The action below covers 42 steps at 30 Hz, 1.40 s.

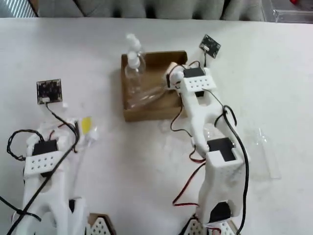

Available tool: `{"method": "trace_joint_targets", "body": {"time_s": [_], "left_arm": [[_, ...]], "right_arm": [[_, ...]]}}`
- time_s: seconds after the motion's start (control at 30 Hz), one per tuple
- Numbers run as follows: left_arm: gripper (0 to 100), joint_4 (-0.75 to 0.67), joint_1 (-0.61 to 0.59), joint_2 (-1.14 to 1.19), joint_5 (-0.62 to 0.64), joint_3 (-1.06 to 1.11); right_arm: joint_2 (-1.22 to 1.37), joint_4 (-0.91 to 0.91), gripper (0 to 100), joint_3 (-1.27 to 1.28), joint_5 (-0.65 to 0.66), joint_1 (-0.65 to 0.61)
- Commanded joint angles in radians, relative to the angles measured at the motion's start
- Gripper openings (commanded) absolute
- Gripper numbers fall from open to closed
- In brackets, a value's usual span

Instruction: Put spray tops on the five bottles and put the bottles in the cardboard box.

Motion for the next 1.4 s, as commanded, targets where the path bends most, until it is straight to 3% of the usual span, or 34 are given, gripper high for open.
{"method": "trace_joint_targets", "body": {"time_s": [0.0, 0.7, 0.9, 1.0, 1.37], "left_arm": [[29, -0.023, 0.016, -0.024, -0.012, 0.002], [29, -0.023, 0.016, -0.022, -0.012, 0.002], [29, -0.023, 0.016, -0.022, -0.012, 0.002], [29, -0.023, 0.016, -0.022, -0.012, 0.002], [29, -0.023, 0.016, -0.022, -0.012, 0.002]], "right_arm": [[0.033, -0.053, 18.6, -0.043, 0.005, 0.028], [0.177, 0.093, 18.2, -0.222, 0.005, 0.002], [0.176, 0.088, 0.7, -0.224, 0.005, 0.012], [0.176, 0.114, 4.1, -0.252, 0.005, 0.021], [0.176, 0.234, 1.6, -0.338, 0.005, 0.041]]}}
